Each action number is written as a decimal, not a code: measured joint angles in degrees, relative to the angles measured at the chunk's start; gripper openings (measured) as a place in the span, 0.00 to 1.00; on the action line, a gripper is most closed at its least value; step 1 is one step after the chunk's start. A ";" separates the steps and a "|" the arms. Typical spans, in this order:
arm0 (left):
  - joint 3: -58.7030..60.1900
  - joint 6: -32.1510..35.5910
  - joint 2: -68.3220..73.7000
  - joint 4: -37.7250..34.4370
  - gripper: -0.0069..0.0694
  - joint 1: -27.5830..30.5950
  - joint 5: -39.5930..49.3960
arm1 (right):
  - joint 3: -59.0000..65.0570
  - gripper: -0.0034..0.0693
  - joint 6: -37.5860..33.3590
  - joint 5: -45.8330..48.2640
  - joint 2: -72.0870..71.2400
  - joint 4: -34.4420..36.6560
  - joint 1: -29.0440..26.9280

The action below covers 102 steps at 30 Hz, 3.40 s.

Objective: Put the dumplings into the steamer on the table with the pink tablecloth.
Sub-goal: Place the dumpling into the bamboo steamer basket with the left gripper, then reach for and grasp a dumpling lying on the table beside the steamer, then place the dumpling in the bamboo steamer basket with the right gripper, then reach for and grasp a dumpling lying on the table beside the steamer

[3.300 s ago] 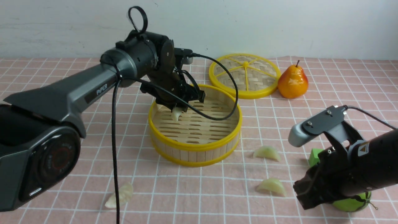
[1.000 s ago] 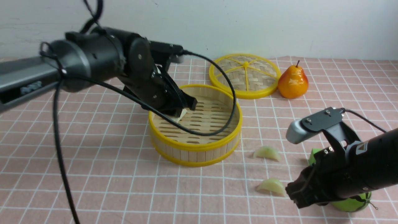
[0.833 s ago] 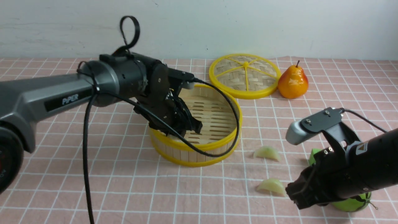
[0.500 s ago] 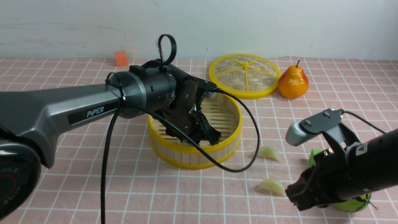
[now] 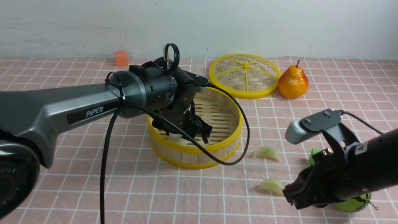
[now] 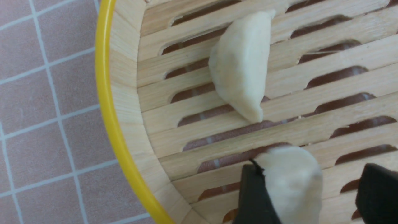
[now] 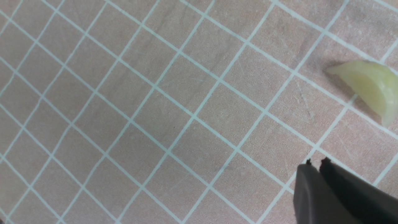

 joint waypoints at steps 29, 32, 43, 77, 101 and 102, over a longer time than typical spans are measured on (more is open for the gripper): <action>48.48 -2.96 -76.27 -3.15 0.34 -1.27 1.86 | -37.76 0.77 6.75 4.30 35.55 -26.32 0.00; 53.78 -2.96 -79.53 -3.20 0.31 -1.27 2.86 | -40.89 0.73 7.04 4.25 40.75 -28.15 0.00; 58.16 -3.18 -84.31 1.11 0.30 -1.27 9.76 | -46.88 0.05 12.69 12.12 44.31 -29.90 -0.07; 65.23 -8.93 -84.31 5.79 0.31 -1.27 -3.43 | -68.60 0.46 -5.75 -1.61 53.83 -2.92 0.39; 65.25 -9.16 -84.81 0.96 0.33 -1.27 -2.89 | -31.35 0.73 9.50 12.88 37.25 -26.49 2.78; 65.25 -9.16 -84.81 0.96 0.33 -1.27 -2.89 | -31.03 0.67 9.35 12.19 37.43 -26.73 2.84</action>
